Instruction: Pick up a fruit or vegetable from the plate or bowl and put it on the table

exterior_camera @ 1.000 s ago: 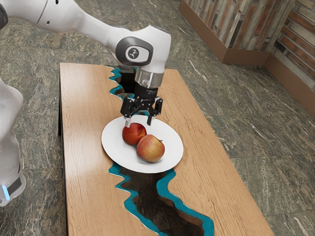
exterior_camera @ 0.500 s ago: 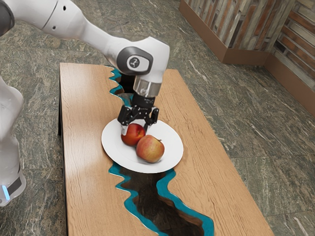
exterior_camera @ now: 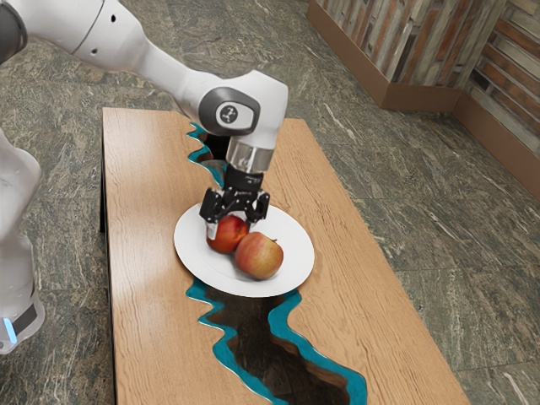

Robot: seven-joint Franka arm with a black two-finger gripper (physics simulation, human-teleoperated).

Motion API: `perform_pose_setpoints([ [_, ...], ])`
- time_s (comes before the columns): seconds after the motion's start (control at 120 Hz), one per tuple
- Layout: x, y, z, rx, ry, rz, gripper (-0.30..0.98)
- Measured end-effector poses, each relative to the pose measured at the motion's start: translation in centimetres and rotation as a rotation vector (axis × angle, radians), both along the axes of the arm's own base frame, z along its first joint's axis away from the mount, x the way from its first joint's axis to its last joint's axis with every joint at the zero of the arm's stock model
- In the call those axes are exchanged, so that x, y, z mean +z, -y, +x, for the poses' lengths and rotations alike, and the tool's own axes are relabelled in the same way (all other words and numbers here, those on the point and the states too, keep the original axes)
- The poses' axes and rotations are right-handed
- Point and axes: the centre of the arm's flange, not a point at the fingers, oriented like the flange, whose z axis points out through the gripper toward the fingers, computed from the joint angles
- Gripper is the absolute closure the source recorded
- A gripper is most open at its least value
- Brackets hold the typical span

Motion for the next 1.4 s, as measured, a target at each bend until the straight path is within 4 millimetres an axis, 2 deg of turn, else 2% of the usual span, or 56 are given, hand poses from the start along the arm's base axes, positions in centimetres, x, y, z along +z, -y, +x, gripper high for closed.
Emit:
perform_pose_setpoints([
  [0.067, 0.3, 0.1, 0.0, -0.002, 0.007, -0.002, 0.21],
  [0.175, 1.1, -0.1, -0.1, -0.003, 0.027, -0.003, 0.22],
  [0.317, 3.9, -0.2, 0.1, -0.007, 0.090, -0.005, 0.24],
  [0.375, 5.7, 0.6, 0.7, -0.026, 0.128, 0.000, 0.23],
  [0.483, 8.7, 3.9, 2.1, -0.088, 0.194, 0.018, 0.24],
  [0.658, 11.7, 12.7, 6.1, -0.241, 0.270, 0.056, 0.24],
  [0.792, 13.2, 17.8, 8.1, -0.322, 0.323, 0.082, 0.23],
  [0.883, 13.8, 21.3, 9.2, -0.369, 0.352, 0.098, 0.23],
  [0.992, 12.2, 25.1, 10.5, -0.409, 0.362, 0.111, 0.24],
  [1.142, 11.5, 27.5, 11.5, -0.419, 0.397, 0.112, 0.23],
  [1.183, 11.5, 27.5, 11.6, -0.416, 0.404, 0.112, 0.23],
  [1.258, 11.8, 27.1, 11.9, -0.398, 0.416, 0.113, 0.11],
  [1.4, 12.0, 26.6, 12.3, -0.377, 0.428, 0.112, 0.06],
])
